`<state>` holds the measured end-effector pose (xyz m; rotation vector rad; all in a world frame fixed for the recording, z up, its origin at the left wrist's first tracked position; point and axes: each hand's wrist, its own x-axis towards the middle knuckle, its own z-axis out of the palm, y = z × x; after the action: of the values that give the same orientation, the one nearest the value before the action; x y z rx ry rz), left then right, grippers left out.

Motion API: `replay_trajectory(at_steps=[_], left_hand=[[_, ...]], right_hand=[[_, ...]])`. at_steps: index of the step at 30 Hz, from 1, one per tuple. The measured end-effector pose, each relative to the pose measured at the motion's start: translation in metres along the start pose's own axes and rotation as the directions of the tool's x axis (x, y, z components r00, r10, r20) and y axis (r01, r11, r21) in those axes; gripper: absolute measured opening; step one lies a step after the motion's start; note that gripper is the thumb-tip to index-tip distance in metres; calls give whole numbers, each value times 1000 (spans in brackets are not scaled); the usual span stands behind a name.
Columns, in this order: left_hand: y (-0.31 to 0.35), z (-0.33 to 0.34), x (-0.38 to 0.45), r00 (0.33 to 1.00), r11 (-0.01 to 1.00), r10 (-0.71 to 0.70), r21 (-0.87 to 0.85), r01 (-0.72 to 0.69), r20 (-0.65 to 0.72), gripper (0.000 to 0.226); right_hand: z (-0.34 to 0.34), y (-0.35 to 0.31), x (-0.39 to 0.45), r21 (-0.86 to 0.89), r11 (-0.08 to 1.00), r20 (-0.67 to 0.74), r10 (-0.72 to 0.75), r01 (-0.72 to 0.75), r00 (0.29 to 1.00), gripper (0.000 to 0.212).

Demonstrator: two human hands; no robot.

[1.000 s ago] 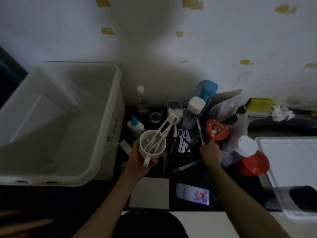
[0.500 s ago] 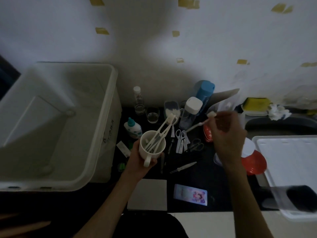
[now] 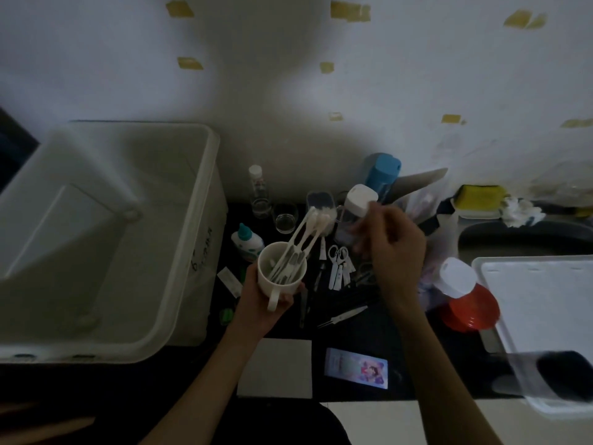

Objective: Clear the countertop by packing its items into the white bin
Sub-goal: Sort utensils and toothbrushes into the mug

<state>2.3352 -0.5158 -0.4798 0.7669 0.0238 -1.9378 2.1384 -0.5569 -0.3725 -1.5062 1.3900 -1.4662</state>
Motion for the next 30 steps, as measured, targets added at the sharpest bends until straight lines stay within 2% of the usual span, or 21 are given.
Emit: replay_trajectory(at_steps=[1, 2, 4, 5, 7, 12, 18, 22, 25, 30], left_hand=[[1, -3, 0, 1000, 1000, 6, 5, -6, 19, 52], [2, -5, 0, 999, 1000, 11, 13, -11, 38, 56], [4, -7, -2, 998, 999, 16, 29, -18, 57, 65], [4, -7, -4, 998, 999, 17, 30, -18, 62, 66], [4, -4, -8, 998, 999, 18, 39, -21, 65, 66], [5, -2, -14, 996, 994, 50, 94, -57, 70, 64], [10, -7, -14, 997, 992, 61, 107, -67, 54, 66], [10, -8, -13, 996, 993, 62, 97, -68, 61, 66], [9, -6, -14, 996, 991, 71, 112, -77, 58, 66], [8, -6, -12, 997, 990, 64, 124, -69, 38, 65]], right_hand=[[0, 21, 0, -40, 996, -99, 72, -76, 993, 20], [0, 46, 1, -117, 980, -109, 150, -162, 983, 20], [2, 108, -1, -362, 879, 81, 360, -309, 929, 15], [4, 138, -3, -491, 806, 167, 460, -331, 872, 23], [11, 180, -7, -641, 694, 212, 572, -329, 793, 39], [30, 201, -2, -682, 638, 182, 622, -359, 761, 57], [34, 241, 10, -724, 560, 151, 699, -404, 700, 50], [37, 221, 9, -736, 564, 180, 697, -375, 693, 35], [39, 219, 8, -734, 538, 148, 722, -414, 676, 28], [41, 206, 4, -749, 545, 167, 706, -377, 688, 39]])
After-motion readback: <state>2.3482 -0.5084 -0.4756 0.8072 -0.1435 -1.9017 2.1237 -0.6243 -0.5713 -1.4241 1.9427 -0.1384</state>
